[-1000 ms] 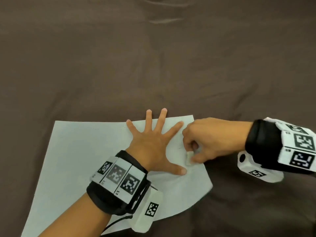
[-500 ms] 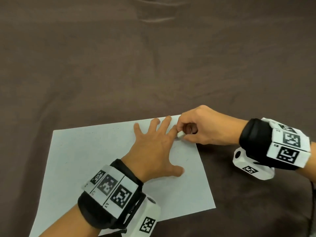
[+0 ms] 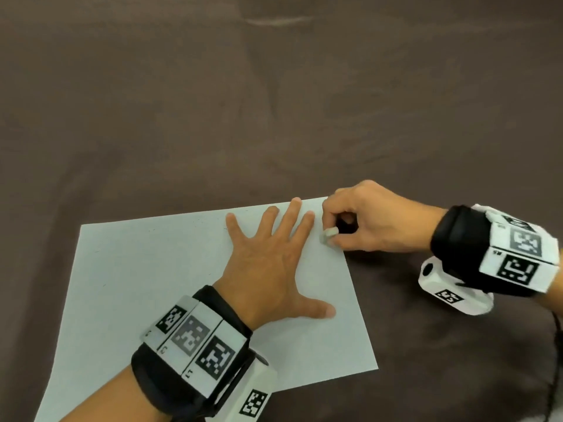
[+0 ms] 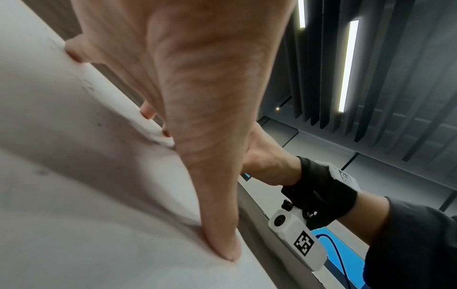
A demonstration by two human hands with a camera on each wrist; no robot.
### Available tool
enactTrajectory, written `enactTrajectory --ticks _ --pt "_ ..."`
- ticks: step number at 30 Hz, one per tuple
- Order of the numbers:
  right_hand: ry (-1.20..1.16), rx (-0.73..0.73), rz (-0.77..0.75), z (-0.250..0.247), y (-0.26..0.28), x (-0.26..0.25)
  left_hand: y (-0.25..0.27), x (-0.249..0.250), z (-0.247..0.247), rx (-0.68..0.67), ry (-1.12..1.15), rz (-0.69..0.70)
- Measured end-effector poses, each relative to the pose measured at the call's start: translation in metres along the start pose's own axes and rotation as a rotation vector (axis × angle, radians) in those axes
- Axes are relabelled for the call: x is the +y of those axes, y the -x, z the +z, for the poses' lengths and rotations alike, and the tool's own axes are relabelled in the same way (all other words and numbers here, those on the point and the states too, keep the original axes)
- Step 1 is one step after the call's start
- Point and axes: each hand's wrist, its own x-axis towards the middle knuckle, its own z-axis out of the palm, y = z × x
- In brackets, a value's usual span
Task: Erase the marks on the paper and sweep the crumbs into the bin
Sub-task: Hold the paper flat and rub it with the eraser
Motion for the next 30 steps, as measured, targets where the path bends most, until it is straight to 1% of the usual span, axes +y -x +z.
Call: enactTrajectory --ticks 1,2,5,6,7,10,12,15,18,19,22,23,24,25,27,28,29,30 --pt "0.005 -0.006 -0.010 0.001 0.000 0.002 0.000 0.000 0.001 0.007 0.002 -0.001" --pt "0.017 -0.043 -0.028 0.004 0.004 0.001 0.000 0.000 0.001 0.013 0.004 -0.002" --pt "-0.013 -0.213 -0.049 0.013 0.018 -0.008 0.002 0.000 0.002 0.014 0.010 -0.009" --pt "-0.029 -0.217 -0.039 0.011 0.016 -0.009 0.002 0.000 0.002 0.012 0.012 -0.011" --pt "-0.024 -0.176 -0.032 0.008 0.009 -0.007 0.002 0.000 0.002 0.008 0.015 -0.011" --pt "0.038 0.011 -0.055 -0.004 -0.021 0.002 0.002 0.000 0.003 -0.002 0.029 -0.021" --pt "0.044 0.049 -0.047 -0.009 -0.035 0.007 0.002 0.000 0.003 -0.014 0.020 -0.039" --pt "0.047 0.015 -0.027 -0.005 -0.026 0.009 0.002 0.000 0.003 -0.010 0.030 -0.047" --pt "0.011 -0.094 -0.052 0.001 -0.011 0.003 0.003 0.000 0.004 0.003 0.035 -0.048" --pt "0.007 -0.093 -0.051 -0.001 -0.013 0.004 0.003 -0.001 0.004 0.002 0.032 -0.049" --pt "0.024 0.036 -0.013 -0.012 -0.029 0.010 0.002 -0.001 0.004 -0.005 0.038 -0.053" --pt "0.030 0.059 -0.009 -0.012 -0.032 0.010 0.002 -0.002 0.005 -0.004 0.043 -0.056" --pt "0.041 0.052 -0.008 -0.010 -0.030 0.008 0.003 -0.002 0.006 0.002 0.047 -0.058" --pt "0.058 0.015 -0.022 -0.005 -0.026 0.003 0.003 -0.002 0.007 0.012 0.049 -0.056" --pt "0.085 -0.106 -0.064 0.006 -0.014 -0.010 0.004 -0.002 0.008 0.029 0.047 -0.049" --pt "0.087 -0.131 -0.069 0.006 -0.013 -0.013 0.004 -0.002 0.008 0.034 0.042 -0.048" --pt "0.094 -0.103 -0.052 0.003 -0.017 -0.010 0.003 -0.003 0.008 0.036 0.039 -0.047" --pt "0.098 -0.036 -0.031 -0.002 -0.021 -0.007 0.002 -0.003 0.007 0.034 0.041 -0.047"
